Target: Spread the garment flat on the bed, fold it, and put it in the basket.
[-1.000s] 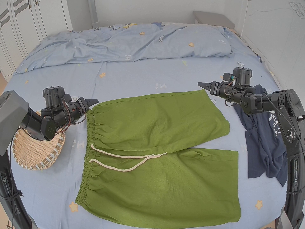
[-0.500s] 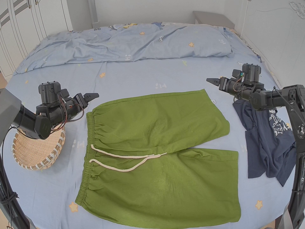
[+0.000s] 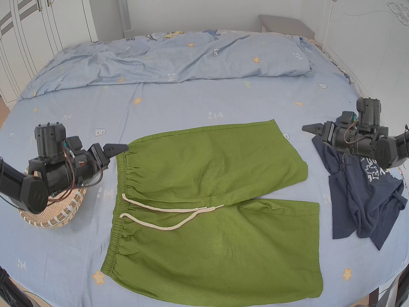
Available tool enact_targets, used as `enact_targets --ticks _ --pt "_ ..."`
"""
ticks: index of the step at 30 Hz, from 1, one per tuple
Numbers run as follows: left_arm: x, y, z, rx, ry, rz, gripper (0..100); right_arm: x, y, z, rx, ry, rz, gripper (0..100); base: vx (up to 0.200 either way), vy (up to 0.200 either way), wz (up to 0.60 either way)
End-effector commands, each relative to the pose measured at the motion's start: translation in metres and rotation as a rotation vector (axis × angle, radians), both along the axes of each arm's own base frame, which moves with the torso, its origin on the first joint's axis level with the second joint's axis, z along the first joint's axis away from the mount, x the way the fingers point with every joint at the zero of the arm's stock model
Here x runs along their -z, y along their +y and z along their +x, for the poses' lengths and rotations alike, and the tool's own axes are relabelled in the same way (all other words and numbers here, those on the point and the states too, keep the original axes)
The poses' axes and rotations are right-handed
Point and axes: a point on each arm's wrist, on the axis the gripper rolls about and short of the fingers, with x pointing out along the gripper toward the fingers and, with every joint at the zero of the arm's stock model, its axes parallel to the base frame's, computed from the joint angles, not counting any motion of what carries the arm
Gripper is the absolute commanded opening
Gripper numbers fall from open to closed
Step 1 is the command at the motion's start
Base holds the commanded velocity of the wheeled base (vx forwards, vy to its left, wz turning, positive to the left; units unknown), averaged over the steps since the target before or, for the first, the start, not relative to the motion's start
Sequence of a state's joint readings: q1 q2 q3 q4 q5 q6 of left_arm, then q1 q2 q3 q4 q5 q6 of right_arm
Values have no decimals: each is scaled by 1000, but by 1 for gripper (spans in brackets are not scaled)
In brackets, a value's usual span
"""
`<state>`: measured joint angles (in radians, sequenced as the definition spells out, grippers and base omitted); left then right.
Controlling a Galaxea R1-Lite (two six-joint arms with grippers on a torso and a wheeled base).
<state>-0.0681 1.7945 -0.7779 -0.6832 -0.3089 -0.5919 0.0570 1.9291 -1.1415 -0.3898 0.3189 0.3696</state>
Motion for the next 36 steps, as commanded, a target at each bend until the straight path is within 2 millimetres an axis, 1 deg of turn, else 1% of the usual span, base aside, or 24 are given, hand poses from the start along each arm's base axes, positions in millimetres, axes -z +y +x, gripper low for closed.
enact_targets --ticks 1,2,5,9,11,12,13,14,16,17,21,25,28,30,36 --pt "27 -2 -109 54 195 -111 100 19 3 -110 -31 97 19 100 0 0 0" --pt "38 1 -135 117 244 -141 100 35 4 -126 -50 144 25 100 0 0 0" --pt "52 5 -162 181 303 -179 100 56 7 -145 -91 213 22 100 0 0 0" --pt "68 9 -183 193 373 -198 100 73 15 -160 -129 269 9 100 0 0 0" --pt "72 9 -186 197 389 -192 100 74 17 -163 -138 271 7 100 0 0 0" --pt "78 9 -193 221 419 -160 100 75 20 -165 -151 265 6 100 0 0 0" --pt "78 9 -193 221 419 -160 100 75 20 -165 -151 265 6 100 0 0 0" --pt "87 9 -195 242 485 -129 100 75 23 -167 -170 262 3 100 0 0 0" --pt "91 10 -195 249 511 -109 100 75 25 -168 -175 262 1 100 0 0 0" --pt "92 10 -195 261 511 -86 100 74 25 -168 -175 260 -1 100 0 0 0" --pt "93 12 -195 253 514 -82 100 72 24 -169 -170 250 2 100 0 0 0" --pt "99 12 -187 254 546 -81 100 70 24 -171 -169 239 6 100 0 0 0" --pt "111 12 -174 251 606 -86 100 70 25 -171 -173 239 7 100 0 0 0" --pt "117 13 -171 249 610 -84 100 70 24 -170 -171 240 8 100 0 0 0" --pt "121 19 -164 215 582 -94 100 70 24 -170 -171 240 8 100 0 0 0"
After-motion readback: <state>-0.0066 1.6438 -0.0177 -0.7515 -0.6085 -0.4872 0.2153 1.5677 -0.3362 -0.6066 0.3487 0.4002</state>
